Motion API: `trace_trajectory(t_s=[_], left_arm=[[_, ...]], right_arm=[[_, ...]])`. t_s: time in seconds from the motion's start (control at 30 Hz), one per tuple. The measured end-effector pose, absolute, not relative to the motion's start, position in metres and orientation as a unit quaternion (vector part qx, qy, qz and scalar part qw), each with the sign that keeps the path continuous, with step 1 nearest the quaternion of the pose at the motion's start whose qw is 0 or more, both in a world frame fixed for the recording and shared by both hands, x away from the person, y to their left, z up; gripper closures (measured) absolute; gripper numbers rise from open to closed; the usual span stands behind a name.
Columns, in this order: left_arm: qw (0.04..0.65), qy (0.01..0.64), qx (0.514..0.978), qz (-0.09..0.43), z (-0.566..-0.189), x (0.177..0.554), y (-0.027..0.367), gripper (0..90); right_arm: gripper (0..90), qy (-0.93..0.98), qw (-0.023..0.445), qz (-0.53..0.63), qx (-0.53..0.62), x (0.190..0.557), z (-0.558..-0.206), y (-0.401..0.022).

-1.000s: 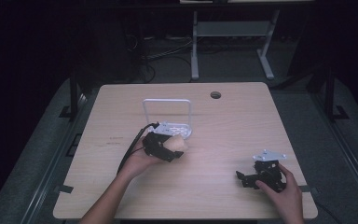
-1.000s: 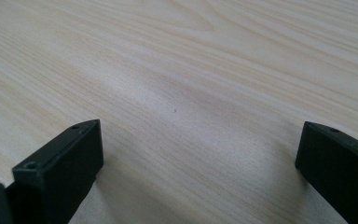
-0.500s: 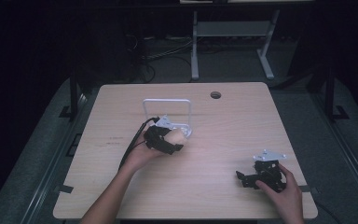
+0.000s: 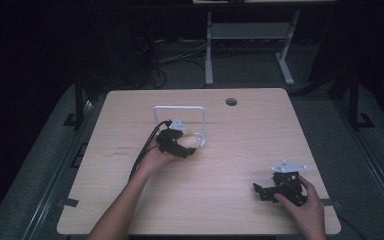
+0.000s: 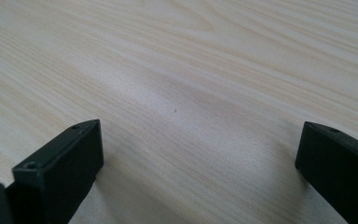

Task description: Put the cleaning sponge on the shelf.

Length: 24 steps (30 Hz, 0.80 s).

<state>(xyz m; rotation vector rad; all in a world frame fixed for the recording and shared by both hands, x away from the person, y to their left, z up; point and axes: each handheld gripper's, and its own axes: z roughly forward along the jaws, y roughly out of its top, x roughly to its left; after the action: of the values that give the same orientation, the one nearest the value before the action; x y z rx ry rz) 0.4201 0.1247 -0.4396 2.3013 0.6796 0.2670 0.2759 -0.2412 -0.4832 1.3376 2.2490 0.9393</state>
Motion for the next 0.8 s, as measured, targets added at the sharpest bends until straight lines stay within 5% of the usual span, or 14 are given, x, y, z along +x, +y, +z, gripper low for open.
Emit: trace_trajectory(t_s=[0.8], left_arm=[[0.334,0.283,0.889,0.131,-0.456,0.436,0.120,23.3]], right_arm=[[0.6,0.796,0.179,0.332,0.474,0.276,-0.483,-0.241]])
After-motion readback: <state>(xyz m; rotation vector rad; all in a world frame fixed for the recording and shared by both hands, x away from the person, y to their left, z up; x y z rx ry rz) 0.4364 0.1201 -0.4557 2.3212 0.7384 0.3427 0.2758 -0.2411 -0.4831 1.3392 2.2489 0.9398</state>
